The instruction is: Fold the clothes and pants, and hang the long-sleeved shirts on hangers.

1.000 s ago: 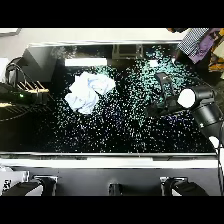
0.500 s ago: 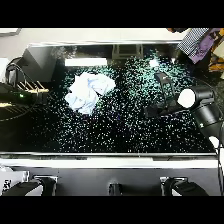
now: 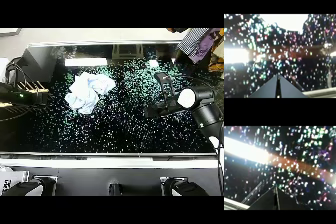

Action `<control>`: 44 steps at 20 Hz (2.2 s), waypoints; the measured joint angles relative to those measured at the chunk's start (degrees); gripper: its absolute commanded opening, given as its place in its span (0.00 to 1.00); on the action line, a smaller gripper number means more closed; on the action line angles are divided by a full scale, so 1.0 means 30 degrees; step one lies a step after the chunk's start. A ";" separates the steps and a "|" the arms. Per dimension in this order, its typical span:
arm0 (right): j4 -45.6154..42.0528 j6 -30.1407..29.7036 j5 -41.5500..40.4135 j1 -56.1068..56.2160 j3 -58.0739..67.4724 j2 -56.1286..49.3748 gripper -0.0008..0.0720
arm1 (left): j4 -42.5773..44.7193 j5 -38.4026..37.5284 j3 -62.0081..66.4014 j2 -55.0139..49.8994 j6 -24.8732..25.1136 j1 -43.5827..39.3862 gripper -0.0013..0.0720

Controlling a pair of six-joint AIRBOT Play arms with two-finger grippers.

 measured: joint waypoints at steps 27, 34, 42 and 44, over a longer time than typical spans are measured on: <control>0.0087 0.0430 -0.1297 0.0000 0.0000 0.0000 0.07 | 0.2958 0.5617 0.6652 -1.4404 -0.2237 -0.4925 0.85; 0.0109 0.1749 -0.0284 0.0000 0.0000 0.0000 0.07 | -0.0080 0.1377 0.9056 -1.5140 -0.2142 -0.5508 0.04; -0.0721 0.2208 0.4160 0.0000 0.0000 0.0729 0.07 | -0.4852 -0.1202 1.0083 -1.4076 -0.1858 -1.0061 0.04; -0.1370 0.2448 0.5129 0.0000 0.0000 0.1217 0.07 | -0.5005 -0.0969 1.0091 -1.4367 -0.1872 -1.1482 0.04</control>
